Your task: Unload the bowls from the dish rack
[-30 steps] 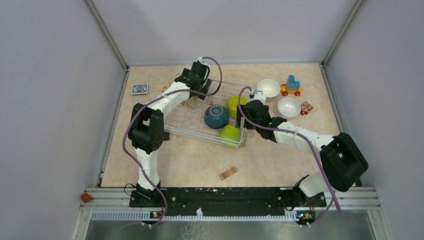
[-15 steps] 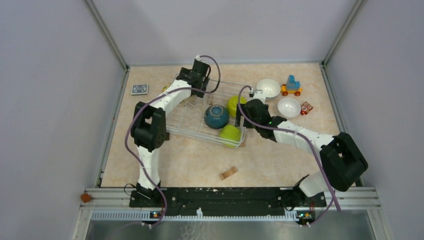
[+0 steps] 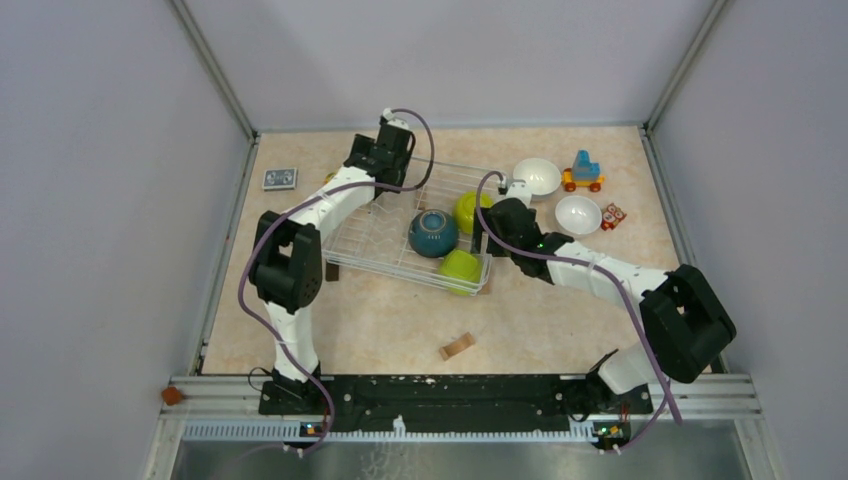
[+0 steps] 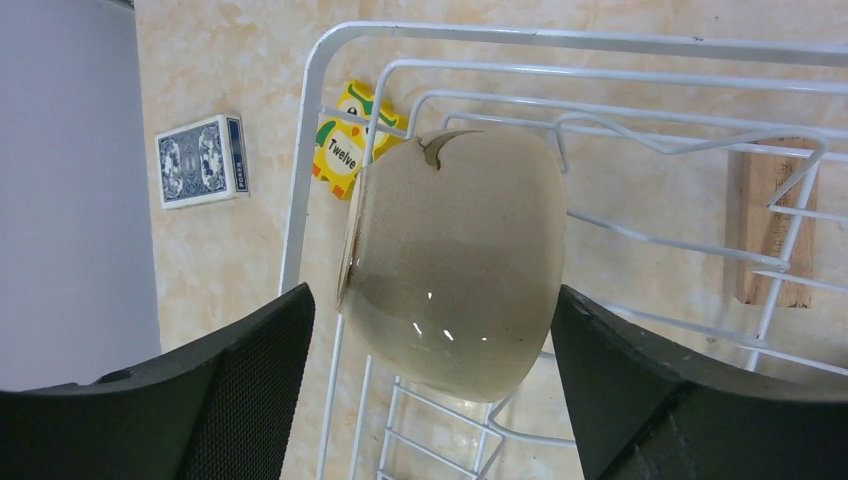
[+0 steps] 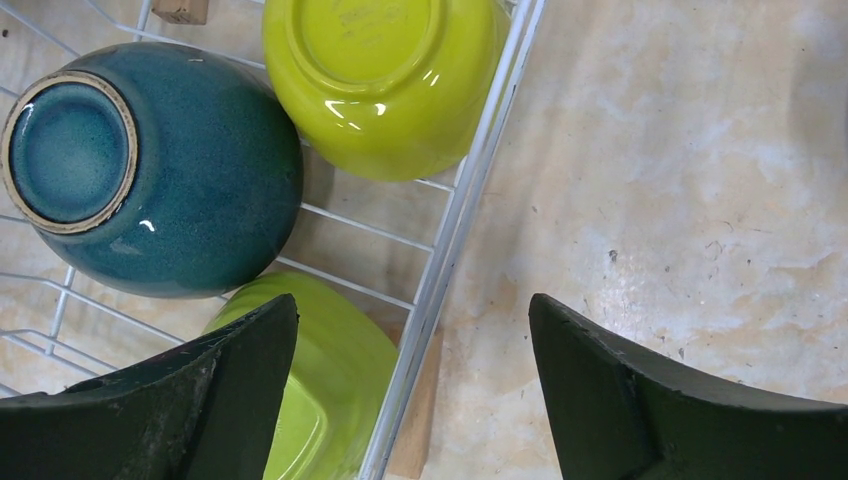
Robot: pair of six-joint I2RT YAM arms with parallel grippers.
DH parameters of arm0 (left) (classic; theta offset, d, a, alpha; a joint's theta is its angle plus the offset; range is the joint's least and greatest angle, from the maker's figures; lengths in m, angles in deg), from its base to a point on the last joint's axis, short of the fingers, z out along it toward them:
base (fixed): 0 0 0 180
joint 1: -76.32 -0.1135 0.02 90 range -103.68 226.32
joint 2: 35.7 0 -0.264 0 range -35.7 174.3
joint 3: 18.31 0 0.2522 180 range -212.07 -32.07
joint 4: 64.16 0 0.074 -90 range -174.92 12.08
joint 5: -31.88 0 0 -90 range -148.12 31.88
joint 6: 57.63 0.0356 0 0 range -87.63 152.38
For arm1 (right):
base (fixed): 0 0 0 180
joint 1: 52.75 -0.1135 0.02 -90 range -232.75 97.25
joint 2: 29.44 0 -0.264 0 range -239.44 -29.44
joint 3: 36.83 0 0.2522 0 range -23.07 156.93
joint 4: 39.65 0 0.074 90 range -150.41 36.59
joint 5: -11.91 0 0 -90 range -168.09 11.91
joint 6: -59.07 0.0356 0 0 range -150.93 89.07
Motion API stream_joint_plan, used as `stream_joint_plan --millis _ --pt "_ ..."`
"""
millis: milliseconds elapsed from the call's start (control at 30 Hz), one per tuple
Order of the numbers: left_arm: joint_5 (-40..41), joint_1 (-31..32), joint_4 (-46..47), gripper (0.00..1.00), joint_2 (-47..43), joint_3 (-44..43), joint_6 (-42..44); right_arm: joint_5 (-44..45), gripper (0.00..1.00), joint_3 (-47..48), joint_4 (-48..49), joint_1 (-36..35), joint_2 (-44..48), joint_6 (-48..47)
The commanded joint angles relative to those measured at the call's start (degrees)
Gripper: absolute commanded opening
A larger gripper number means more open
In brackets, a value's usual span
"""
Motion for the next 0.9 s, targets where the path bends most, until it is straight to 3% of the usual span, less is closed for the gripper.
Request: stream_joint_plan --millis 0,300,500,600,867 --pt "3.3 -0.9 0.4 0.89 -0.2 -1.5 0.1 -0.5 0.84 2.0 1.5 0.4 0.6 -0.7" --pt "8.7 -0.8 7.7 0.69 -4.6 3.9 2.0 -0.7 0.84 1.8 1.7 0.4 1.0 -1.1" --pt "12.0 -0.8 9.0 0.64 -3.7 4.8 2.5 -0.9 0.84 1.9 1.8 0.5 1.0 -1.1" --pt "14.5 -0.8 11.7 0.55 -3.4 6.0 3.3 -0.9 0.84 1.9 1.7 0.4 1.0 -1.1" --pt "13.5 -0.8 13.1 0.43 -2.8 6.6 4.2 -0.4 0.84 2.0 1.5 0.4 1.1 -1.2"
